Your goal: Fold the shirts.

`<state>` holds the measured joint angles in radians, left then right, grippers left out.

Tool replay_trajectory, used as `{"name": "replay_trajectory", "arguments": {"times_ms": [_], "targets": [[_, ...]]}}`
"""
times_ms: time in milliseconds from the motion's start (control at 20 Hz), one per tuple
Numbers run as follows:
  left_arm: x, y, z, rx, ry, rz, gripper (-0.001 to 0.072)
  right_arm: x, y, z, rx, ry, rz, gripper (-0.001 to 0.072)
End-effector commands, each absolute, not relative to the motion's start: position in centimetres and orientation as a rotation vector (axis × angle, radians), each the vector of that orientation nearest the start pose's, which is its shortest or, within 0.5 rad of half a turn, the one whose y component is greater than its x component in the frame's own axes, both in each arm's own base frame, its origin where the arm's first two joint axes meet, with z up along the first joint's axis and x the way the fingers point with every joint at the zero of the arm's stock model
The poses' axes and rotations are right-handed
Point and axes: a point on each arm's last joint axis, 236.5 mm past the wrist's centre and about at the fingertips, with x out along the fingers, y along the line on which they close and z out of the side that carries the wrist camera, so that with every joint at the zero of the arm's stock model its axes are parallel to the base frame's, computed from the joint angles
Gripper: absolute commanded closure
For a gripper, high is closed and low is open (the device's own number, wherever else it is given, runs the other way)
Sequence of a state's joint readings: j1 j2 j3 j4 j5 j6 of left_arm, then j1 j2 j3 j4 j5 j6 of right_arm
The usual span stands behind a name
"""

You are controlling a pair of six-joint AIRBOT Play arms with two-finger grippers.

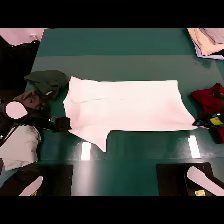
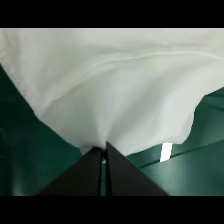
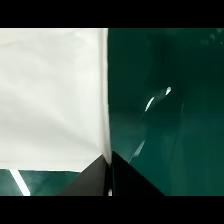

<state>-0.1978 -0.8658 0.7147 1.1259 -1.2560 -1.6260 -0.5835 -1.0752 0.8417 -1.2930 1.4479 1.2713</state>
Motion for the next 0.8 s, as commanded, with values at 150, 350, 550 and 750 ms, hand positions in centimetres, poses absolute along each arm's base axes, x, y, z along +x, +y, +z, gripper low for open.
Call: {"name": "replay_trajectory", "arguments": {"times_ms": [150,350,550,750], "targets": [[20.7,-18.0,1.2,-0.218,1.415,-0.51,0.0683,22.2,-7.2,0.7,0.522,1.417,-0.054,0.0695],[26.9,-16.9,4.8,-0.176,1.17,-0.425,0.0683,25.3,-6.7,2.2,0.57,1.295,-0.02,0.0695],[32.2,-15.3,7.6,-0.164,0.954,-0.321,0.0683,28.6,-8.0,4.3,0.552,1.248,-0.001,0.0695],[35.3,-15.7,7.3,-0.188,0.879,-0.3,0.0683,33.1,-7.3,4.3,0.487,1.262,0.075,0.0695]]}}
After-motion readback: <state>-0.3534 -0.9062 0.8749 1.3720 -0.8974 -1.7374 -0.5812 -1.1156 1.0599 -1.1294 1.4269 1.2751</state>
